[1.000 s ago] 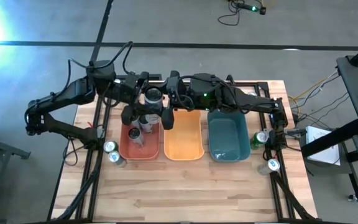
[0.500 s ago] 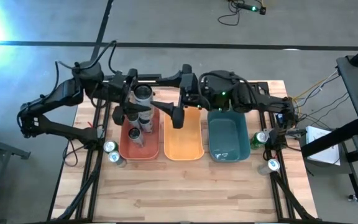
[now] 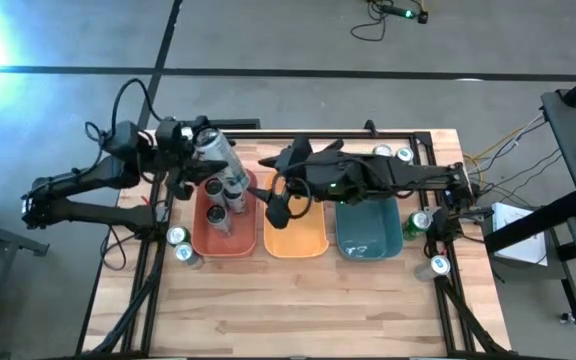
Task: Sort soda cans
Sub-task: Put the white soda can into the orange bin
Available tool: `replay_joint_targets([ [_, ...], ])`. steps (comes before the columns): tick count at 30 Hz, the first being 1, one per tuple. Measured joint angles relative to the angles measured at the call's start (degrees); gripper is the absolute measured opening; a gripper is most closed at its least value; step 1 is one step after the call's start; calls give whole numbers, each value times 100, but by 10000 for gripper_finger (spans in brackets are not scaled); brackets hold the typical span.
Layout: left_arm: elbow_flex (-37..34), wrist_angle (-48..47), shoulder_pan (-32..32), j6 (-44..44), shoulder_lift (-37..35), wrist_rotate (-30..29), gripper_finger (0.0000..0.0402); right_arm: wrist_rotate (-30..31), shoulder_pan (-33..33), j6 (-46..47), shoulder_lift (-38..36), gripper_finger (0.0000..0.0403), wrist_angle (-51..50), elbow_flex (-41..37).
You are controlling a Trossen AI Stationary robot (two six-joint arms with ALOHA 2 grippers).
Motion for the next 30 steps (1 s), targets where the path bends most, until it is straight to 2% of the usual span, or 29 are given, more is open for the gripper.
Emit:
replay_joint_targets([
  [5,-28,371,-148,-78,317,65,228,-494,-58,307,1,320,148,-276],
  [11,70,947,-280,-161,755,86,228,-557,-173,460,3,331,131,-302],
  [14,148,1021,-311,-228,917,24,228,-620,-210,457,-1,315,131,-302],
  [20,165,1121,-315,-287,1022,-45,231,-850,-225,584,-12,248,97,-302],
  [26,164,1082,-315,-321,1017,-50,259,-1004,-236,629,-19,245,15,-299],
  [30,165,916,-311,-378,972,-33,263,-1101,-243,702,-21,267,-18,-299],
])
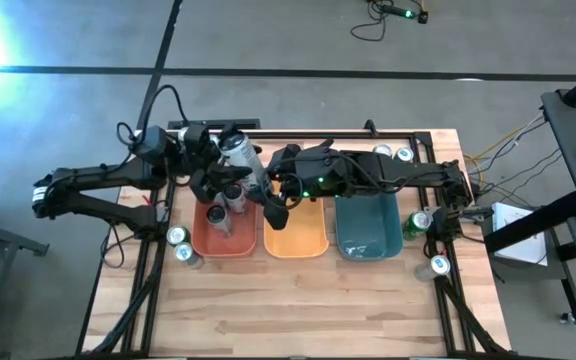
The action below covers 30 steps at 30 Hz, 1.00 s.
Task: Sort soda cans
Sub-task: Put the white soda can into the orange bin
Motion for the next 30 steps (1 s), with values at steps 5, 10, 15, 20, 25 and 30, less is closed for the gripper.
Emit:
replay_joint_targets([
  [5,0,-62,4,-240,-66,116,266,-23,17,12,0,264,-2,0],
  [10,15,-96,4,-348,-117,125,267,-44,17,-51,0,251,3,0],
  [15,98,-131,4,-397,-127,125,268,-44,19,-97,0,258,29,7],
  [20,207,-255,4,-466,-122,137,275,-41,20,-151,0,253,21,11],
  [25,340,-170,10,-448,-144,130,302,-46,28,-201,13,256,-200,-7],
  [30,450,-392,22,-373,-127,130,317,-42,22,-189,26,255,-162,-11],
])
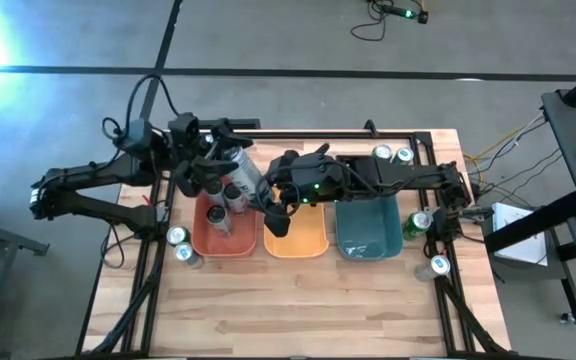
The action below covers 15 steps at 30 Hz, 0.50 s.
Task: Sort soda cans
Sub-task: Put the white soda can into the orange bin
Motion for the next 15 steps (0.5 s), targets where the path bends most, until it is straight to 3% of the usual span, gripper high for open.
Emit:
replay_joint_targets([
  [15,55,-401,0,141,-28,-55,312,33,-2,-170,-6,256,209,0],
])
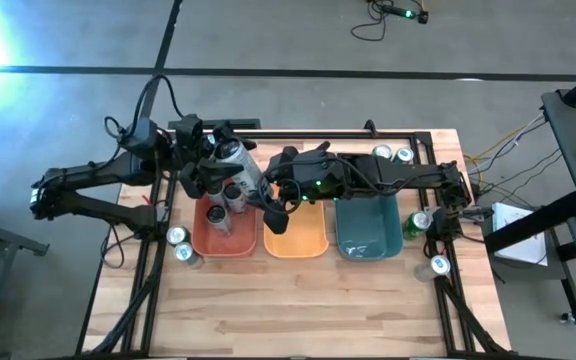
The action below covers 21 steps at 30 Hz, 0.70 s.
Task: Sort soda cans
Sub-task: Put the white soda can into the orange bin
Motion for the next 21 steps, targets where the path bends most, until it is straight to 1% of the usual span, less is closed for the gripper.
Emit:
replay_joint_targets([
  [4,0,19,41,4,-76,-1,310,2,1,-34,0,257,7,2],
  [8,0,15,59,286,-166,0,310,2,0,-38,-31,257,18,4],
  [11,0,32,59,343,-217,-4,310,-2,2,-42,-55,254,104,7],
  [17,-4,17,59,348,-213,-85,310,4,0,-40,-90,256,163,7],
  [21,-7,22,58,583,-208,-94,303,4,2,8,-90,255,153,7],
])
